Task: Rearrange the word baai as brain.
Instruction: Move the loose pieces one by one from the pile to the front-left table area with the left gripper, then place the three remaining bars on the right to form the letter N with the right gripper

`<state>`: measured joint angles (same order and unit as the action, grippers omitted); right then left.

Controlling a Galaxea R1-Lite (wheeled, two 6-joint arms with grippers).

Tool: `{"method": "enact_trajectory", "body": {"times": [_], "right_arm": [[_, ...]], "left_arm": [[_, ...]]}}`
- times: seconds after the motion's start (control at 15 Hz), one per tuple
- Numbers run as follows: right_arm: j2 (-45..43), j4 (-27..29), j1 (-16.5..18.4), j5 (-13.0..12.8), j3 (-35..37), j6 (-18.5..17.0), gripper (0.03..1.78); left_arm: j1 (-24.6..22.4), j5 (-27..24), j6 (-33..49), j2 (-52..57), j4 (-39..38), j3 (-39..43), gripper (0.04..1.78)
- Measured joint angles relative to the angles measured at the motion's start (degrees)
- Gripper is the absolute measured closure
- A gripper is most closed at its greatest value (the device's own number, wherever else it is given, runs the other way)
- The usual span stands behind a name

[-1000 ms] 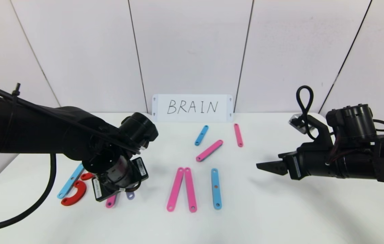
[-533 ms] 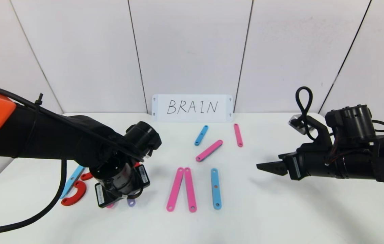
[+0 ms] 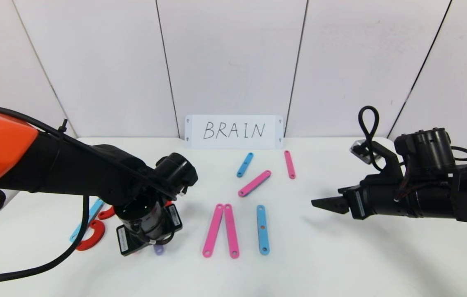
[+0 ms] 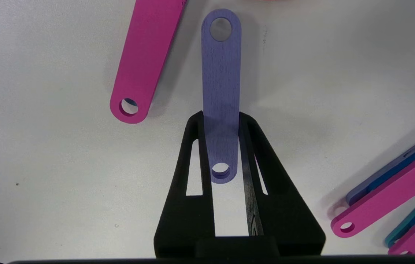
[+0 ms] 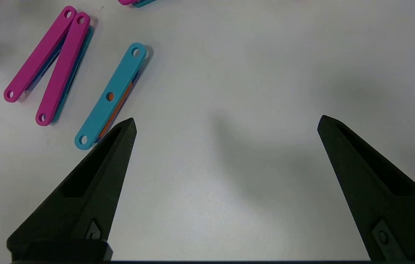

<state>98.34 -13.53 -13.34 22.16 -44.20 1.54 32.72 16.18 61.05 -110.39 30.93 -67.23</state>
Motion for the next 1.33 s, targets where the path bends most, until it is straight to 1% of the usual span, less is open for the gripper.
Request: {"method": "enact_trajectory", "body": {"times": [0.2, 0.33, 0.4, 0.53, 0.73, 0.8, 0.93, 1.0, 1.13, 1.33], "right_arm": [[0.11, 0.0, 0.0, 0.0, 0.0, 0.0, 0.08], [0.11, 0.0, 0.0, 0.0, 0.05, 0.02, 0.08], [0.11, 0.02, 0.0, 0.02, 0.09, 0.02, 0.08], [0.11, 0.0, 0.0, 0.02, 0.09, 0.02, 0.08], [0.11, 0.0, 0.0, 0.02, 0.09, 0.02, 0.08], [0.13, 0.0, -0.02, 0.02, 0.09, 0.0, 0.08], [0.2, 0.02, -0.06, 0.02, 0.09, 0.0, 0.08], [0.24, 0.02, -0.06, 0.02, 0.09, 0.02, 0.08], [0.26, 0.02, -0.11, 0.02, 0.09, 0.02, 0.08], [0.3, 0.02, -0.09, 0.02, 0.09, 0.02, 0.08]], "left_arm": [[0.0, 0.3, 0.05, -0.15, -0.01, 0.12, 1.54], [0.0, 0.33, 0.0, -0.2, -0.67, 0.1, 1.46], [0.0, 0.33, 0.02, -0.23, -0.83, 0.1, 1.39], [0.0, 0.33, -0.13, -0.26, -0.95, -0.02, 1.14], [0.02, 0.09, -0.39, -0.26, -2.44, -0.13, 0.61], [0.02, 0.05, -0.63, -0.2, -2.51, -0.22, 0.46], [0.07, -0.04, -1.11, 0.13, -2.65, -0.82, 0.24], [0.07, -0.11, -1.32, 0.44, -2.66, -1.12, 0.16], [-0.34, -0.15, -3.06, 1.32, -2.66, -1.45, 0.08], [-2.9, -1.11, -8.46, 3.17, -3.43, -1.56, 0.08]]}}
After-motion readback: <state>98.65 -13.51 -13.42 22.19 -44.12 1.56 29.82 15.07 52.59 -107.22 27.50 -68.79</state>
